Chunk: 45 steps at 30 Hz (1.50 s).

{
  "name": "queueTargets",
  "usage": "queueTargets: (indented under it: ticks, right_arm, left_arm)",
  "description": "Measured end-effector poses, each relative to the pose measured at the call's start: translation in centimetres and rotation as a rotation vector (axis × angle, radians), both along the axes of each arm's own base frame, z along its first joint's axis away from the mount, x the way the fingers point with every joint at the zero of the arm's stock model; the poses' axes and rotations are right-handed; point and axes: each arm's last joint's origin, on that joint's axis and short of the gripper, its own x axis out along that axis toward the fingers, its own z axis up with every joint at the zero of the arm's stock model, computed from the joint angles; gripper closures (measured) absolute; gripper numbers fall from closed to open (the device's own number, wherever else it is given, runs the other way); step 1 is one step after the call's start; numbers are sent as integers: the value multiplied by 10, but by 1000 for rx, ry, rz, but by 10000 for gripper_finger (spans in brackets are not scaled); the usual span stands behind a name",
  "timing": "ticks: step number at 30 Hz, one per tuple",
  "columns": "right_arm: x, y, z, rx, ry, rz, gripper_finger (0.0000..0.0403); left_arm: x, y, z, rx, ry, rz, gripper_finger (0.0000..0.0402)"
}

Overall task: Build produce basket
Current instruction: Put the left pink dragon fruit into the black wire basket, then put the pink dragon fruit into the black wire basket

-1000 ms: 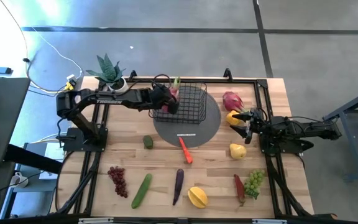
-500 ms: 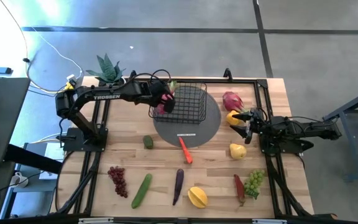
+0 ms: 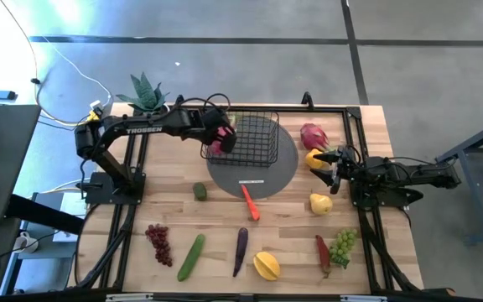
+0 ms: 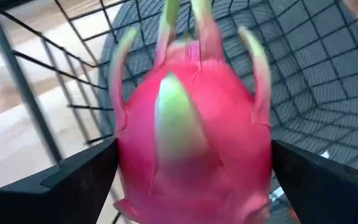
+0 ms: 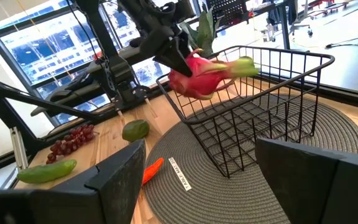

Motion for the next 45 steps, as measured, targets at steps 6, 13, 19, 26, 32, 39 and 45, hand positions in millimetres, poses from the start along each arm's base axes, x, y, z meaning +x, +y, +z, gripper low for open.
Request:
queueTargets:
  ticks: [6, 13, 19, 26, 32, 39, 45]
  right_arm:
    - [0, 0, 0, 0, -1, 0, 117]
    - [0, 0, 0, 0, 0, 0, 117]
    - [0, 0, 0, 0, -1, 0, 117]
    - [0, 0, 0, 0, 0, 0, 117]
    - [0, 0, 0, 0, 0, 0, 117]
    - [0, 0, 0, 0, 0, 0, 117]
    - [0, 0, 0, 0, 1, 1, 117]
  left_arm:
    - [-1, 4, 6, 0, 34, -1, 2]
    - [0, 5, 9, 24, 31, -7, 2]
    - [-1, 8, 9, -5, 12, -56, 2]
    - [6, 8, 15, -1, -82, -241, 2]
    - [11, 1, 24, 46, -134, -333, 2]
    - [11, -1, 38, 93, -222, -319, 2]
    - [14, -2, 45, 72, -320, -276, 2]
